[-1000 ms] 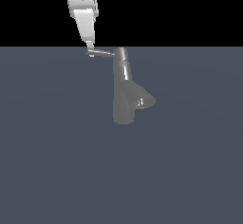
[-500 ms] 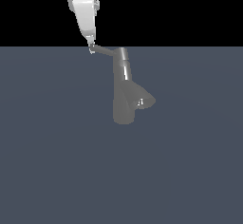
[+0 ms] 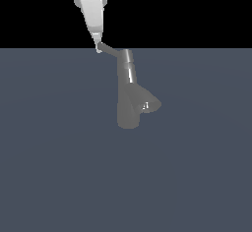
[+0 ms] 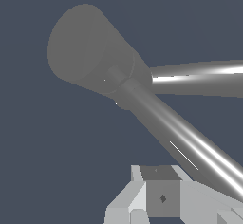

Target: Turn on the faucet by rotating a designated handle.

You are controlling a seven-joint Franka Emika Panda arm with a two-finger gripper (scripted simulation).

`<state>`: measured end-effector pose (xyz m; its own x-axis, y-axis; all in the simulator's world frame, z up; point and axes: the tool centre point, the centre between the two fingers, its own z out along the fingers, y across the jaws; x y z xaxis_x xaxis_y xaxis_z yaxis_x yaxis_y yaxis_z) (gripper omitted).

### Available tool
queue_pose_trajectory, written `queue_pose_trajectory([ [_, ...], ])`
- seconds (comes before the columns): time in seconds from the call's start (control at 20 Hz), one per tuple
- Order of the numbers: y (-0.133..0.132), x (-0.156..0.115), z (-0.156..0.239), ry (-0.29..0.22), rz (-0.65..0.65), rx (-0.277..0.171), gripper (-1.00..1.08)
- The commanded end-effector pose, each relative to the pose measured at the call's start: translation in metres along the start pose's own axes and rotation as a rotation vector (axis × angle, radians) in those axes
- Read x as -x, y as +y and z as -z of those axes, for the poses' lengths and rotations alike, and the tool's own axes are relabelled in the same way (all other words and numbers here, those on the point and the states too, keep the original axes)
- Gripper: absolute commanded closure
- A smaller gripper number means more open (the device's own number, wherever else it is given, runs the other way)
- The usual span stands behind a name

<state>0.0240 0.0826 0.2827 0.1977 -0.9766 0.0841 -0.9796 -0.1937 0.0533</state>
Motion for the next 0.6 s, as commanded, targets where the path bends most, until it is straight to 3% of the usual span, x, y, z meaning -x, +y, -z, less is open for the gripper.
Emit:
queue_pose_trajectory([
  [0.0, 0.009, -0.01, 0.0, 0.001, -0.006, 0.008, 1.08],
  [0.55, 0.039, -0.038, 0.009, 0.0, -0.002, 0.013, 1.08],
])
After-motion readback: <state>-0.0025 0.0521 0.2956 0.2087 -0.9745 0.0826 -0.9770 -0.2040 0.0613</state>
